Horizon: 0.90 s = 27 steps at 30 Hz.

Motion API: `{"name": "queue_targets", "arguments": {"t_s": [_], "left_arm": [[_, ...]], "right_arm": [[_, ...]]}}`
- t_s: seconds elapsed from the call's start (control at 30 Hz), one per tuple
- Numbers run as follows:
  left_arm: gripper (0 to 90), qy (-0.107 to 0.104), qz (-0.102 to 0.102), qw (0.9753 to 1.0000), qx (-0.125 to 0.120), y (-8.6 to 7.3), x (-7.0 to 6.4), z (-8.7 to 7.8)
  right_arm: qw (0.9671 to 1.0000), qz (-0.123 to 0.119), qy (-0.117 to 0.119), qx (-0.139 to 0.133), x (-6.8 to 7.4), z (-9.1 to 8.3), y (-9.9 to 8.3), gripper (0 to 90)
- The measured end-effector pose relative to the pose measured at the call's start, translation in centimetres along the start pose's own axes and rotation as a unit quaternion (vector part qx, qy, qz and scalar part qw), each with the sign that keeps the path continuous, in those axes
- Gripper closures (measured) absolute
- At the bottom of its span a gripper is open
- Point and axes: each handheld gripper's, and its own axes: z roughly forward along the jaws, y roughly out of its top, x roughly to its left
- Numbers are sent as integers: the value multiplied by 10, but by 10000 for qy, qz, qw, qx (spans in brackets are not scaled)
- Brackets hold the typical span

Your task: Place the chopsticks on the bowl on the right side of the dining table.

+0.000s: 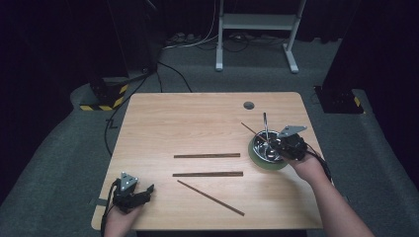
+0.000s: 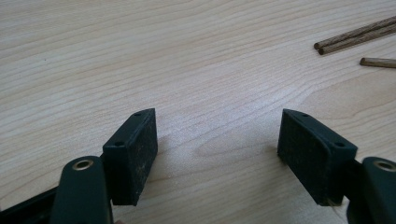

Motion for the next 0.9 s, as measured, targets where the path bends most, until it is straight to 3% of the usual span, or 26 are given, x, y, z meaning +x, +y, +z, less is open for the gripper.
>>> {"name": "queue_targets", "arguments": {"t_s": [0.13, 0.2, 0.3, 0.43, 0.67, 0.9], "left_arm": [[285, 0, 6, 10000, 6, 0, 0, 0], [285, -1, 4, 10000, 3, 0, 0, 0], [285, -1, -1, 10000, 0, 0, 0, 0], [285, -2, -5, 10000, -3, 0, 0, 0], [285, 0, -10, 10000, -9, 0, 0, 0], [285, -1, -6, 10000, -5, 0, 0, 0]], "right_arm": [[10000, 3, -10, 54, -1, 2, -1, 829], [10000, -9, -53, 52, 0, 2, -1, 763], [9999, 96, -100, -93, 0, -1, 1, 672], [9997, 92, -91, -225, 4, -9, 3, 651], [9989, -1, -106, -452, 25, -23, 5, 640], [9987, 22, 90, -509, 51, -25, 1, 630]]}}
